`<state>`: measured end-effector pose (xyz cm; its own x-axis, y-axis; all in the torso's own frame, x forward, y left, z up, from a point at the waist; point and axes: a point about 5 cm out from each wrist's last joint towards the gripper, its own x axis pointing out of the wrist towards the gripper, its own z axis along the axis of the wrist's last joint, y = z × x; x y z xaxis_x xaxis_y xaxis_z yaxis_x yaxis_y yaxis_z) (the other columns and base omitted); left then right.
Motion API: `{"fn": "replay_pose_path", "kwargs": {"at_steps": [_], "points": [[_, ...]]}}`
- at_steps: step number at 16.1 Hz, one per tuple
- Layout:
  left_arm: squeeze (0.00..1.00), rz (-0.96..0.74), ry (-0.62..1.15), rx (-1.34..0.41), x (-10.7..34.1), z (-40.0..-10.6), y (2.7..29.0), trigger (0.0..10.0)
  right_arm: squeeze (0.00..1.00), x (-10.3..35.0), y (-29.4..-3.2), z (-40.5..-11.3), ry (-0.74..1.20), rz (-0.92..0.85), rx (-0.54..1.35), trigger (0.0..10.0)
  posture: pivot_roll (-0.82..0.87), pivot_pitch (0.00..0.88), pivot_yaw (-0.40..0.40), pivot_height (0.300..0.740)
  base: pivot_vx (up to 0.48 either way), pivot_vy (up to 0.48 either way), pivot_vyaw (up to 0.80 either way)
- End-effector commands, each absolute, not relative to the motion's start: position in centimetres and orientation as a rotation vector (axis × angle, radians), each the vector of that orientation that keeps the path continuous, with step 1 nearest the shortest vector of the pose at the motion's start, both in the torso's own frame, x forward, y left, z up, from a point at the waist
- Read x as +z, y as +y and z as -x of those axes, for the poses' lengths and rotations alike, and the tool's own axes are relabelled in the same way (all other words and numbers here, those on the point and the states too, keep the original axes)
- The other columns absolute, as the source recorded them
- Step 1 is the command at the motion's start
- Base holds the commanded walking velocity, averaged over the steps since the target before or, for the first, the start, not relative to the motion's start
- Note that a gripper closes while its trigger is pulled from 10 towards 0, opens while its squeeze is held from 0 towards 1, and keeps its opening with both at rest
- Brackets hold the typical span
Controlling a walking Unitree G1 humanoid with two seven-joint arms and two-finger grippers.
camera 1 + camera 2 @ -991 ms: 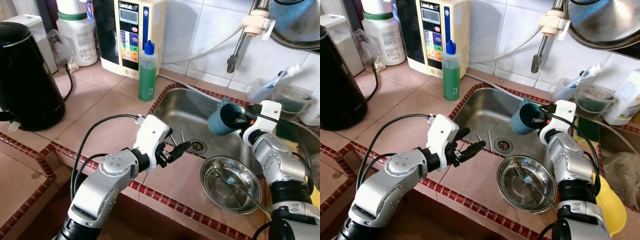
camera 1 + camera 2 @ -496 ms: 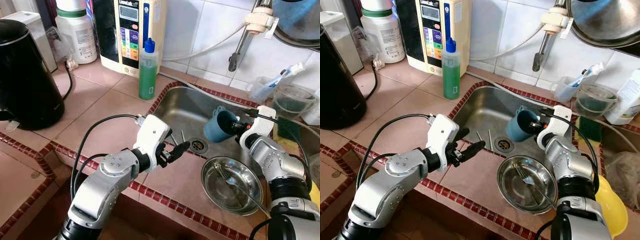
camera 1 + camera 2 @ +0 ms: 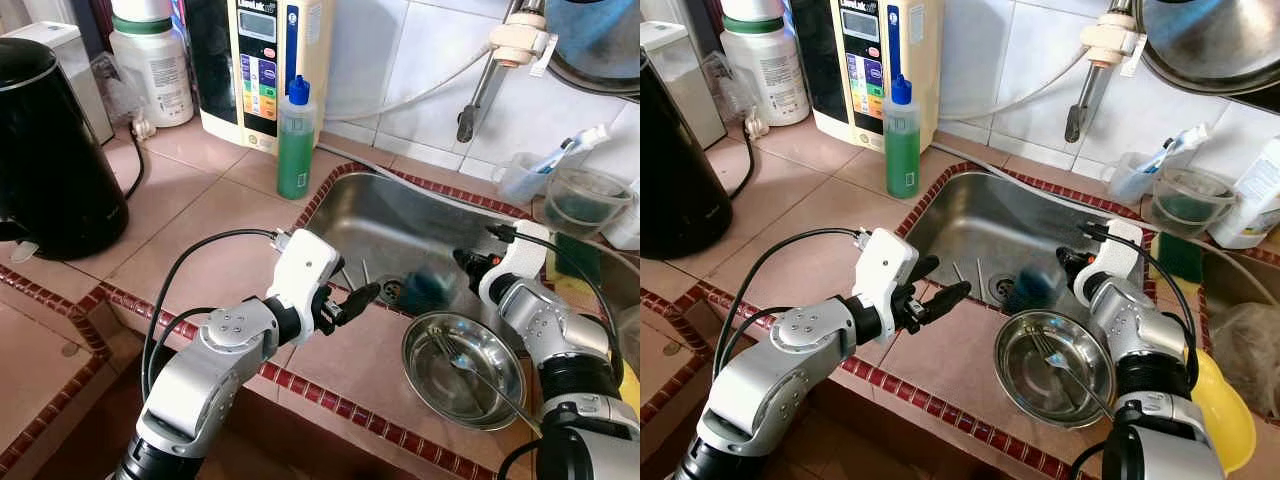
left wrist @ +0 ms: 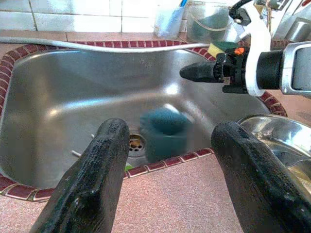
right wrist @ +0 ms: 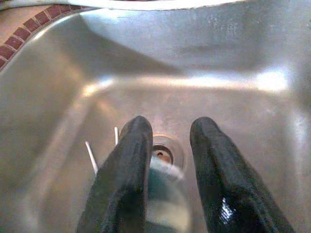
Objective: Kitchen organization
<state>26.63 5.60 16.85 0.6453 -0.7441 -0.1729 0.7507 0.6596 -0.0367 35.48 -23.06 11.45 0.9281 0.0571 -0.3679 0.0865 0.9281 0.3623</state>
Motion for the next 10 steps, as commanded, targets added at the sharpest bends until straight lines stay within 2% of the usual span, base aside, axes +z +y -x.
{"fn": "replay_pose_path", "kwargs": {"at_steps": [1,6,10], "points": [[0.00,-0.048,0.153,-0.865,17.5,-26.5,5.2,10.0,1.00,12.0,-23.4,-35.8,0.371,-0.379,-0.024,10.0,-0.04,0.061,-0.090,0.740,0.000,0.000,0.00],[0.00,-0.056,0.140,-0.848,17.6,-26.7,5.5,10.0,1.00,13.1,-23.2,-36.2,0.294,-0.345,-0.003,10.0,-0.03,0.059,-0.089,0.740,0.000,0.000,0.00],[0.00,-0.048,0.117,-0.819,17.7,-27.3,6.2,10.0,1.00,15.9,-23.3,-36.2,0.056,-0.268,-0.007,10.0,-0.03,0.061,-0.086,0.740,0.000,0.000,0.00]]}}
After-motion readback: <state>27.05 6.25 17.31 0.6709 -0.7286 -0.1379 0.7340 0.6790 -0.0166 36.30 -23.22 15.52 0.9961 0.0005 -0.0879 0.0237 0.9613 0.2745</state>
